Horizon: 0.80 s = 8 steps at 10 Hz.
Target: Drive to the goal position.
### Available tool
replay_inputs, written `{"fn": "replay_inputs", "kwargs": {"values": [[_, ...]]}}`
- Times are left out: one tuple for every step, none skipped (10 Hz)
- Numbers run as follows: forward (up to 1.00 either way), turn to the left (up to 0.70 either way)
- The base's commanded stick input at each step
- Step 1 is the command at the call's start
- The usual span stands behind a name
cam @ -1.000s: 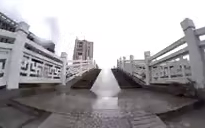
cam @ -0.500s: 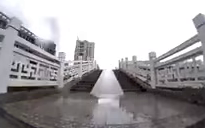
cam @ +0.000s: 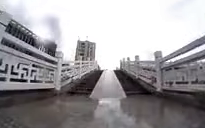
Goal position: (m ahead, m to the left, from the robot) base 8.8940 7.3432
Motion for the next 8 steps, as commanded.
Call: {"fn": "replay_inputs", "kwargs": {"values": [[0.6, 0.0], [0.6, 0.0], [0.6, 0.0], [0.6, 0.0], [0.6, 0.0], [0.6, 0.0], [0.6, 0.0], [0.6, 0.0]]}}
